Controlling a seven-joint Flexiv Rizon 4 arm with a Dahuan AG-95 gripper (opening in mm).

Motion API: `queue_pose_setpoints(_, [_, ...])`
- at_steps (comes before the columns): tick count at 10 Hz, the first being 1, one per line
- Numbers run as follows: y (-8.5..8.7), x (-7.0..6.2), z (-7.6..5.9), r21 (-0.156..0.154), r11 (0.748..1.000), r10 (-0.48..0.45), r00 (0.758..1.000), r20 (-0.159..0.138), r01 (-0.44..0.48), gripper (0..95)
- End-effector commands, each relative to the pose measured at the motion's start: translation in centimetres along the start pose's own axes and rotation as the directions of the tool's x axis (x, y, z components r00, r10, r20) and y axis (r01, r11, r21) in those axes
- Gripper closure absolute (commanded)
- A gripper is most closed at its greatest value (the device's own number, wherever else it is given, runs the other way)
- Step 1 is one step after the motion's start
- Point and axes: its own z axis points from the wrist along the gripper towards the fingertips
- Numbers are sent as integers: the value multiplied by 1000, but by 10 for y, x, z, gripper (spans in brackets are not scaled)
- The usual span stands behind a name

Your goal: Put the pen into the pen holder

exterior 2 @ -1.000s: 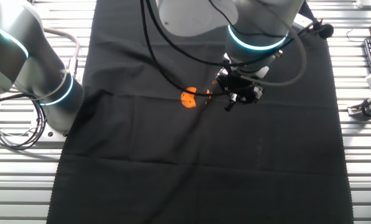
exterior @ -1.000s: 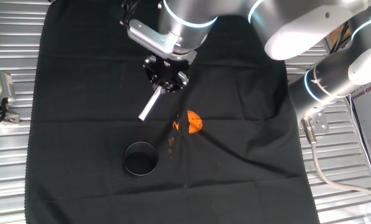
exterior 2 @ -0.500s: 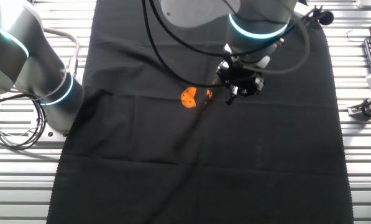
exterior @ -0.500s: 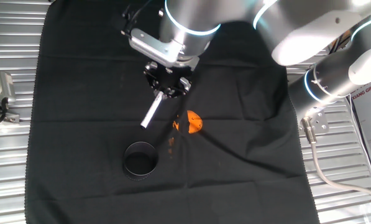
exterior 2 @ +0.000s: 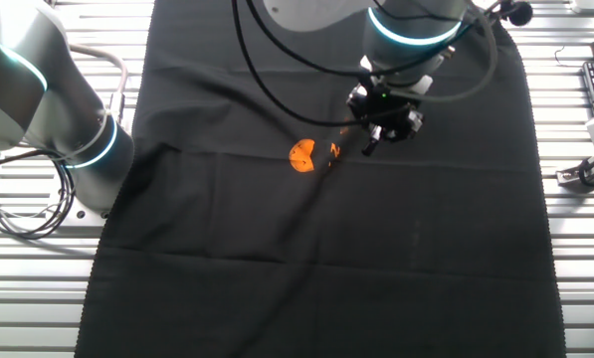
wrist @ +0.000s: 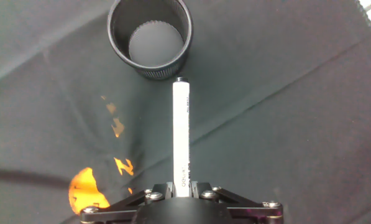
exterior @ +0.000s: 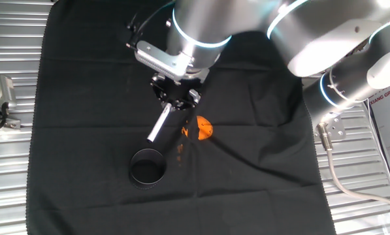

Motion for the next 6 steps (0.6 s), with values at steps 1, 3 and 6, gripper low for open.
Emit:
queue_pose_setpoints(1, [4, -5, 0, 0, 1000, 7, 1000, 0, -7, 950])
queue_pose_setpoints(3, [10, -13, 1, 2, 1000, 11, 1000, -5, -11, 950])
queue_pose_setpoints(6, [15, -20, 3, 3, 1000, 9, 1000, -16, -9, 950])
